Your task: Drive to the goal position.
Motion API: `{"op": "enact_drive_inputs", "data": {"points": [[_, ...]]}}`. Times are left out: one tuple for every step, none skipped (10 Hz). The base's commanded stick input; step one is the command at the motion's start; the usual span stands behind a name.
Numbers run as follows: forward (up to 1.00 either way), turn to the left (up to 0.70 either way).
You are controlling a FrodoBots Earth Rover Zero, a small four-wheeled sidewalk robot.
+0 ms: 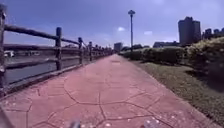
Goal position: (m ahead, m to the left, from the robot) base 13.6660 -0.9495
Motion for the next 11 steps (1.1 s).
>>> {"op": "enact_drive_inputs", "data": {"points": [[0.7, 0.0], [0.7, 0.0], [0.7, 0.0], [0.7, 0.0], [0.7, 0.0], [0.7, 0.0], [0.7, 0.0], [0.7, 0.0], [0.7, 0.0], [0.7, -0.18], [0.7, -0.35]]}}
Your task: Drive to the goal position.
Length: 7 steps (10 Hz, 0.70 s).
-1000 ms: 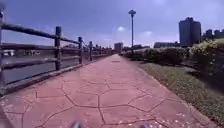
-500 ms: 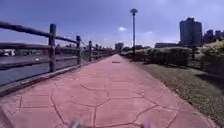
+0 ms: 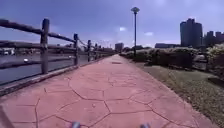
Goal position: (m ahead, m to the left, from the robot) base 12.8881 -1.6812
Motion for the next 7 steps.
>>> {"op": "enact_drive_inputs", "data": {"points": [[0.7, -0.34], [0.7, -0.09], [0.7, 0.0], [0.7, 0.0], [0.7, 0.0], [0.7, 0.0], [0.7, 0.0]]}}
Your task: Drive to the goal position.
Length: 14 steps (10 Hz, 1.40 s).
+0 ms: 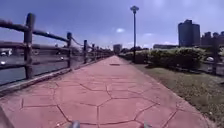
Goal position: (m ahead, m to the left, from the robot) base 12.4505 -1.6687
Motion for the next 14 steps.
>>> {"op": "enact_drive_inputs", "data": {"points": [[0.7, 0.0], [0.7, 0.0], [0.7, 0.0], [0.7, 0.0], [0.7, 0.0], [0.7, 0.0], [0.7, 0.0], [0.7, -0.03], [0.7, -0.35], [0.7, -0.35], [0.7, -0.08], [0.7, 0.0], [0.7, 0.0], [0.7, 0.0]]}}
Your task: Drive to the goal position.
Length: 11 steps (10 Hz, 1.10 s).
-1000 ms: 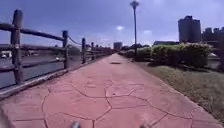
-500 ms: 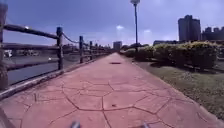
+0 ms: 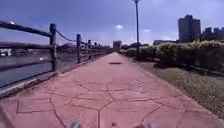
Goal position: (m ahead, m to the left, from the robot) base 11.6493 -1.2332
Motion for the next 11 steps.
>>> {"op": "enact_drive_inputs", "data": {"points": [[0.7, 0.0], [0.7, 0.0], [0.7, 0.0], [0.7, 0.0], [0.7, 0.0], [0.7, 0.0], [0.7, -0.04], [0.7, -0.18], [0.7, -0.33], [0.7, -0.35], [0.7, -0.11]]}}
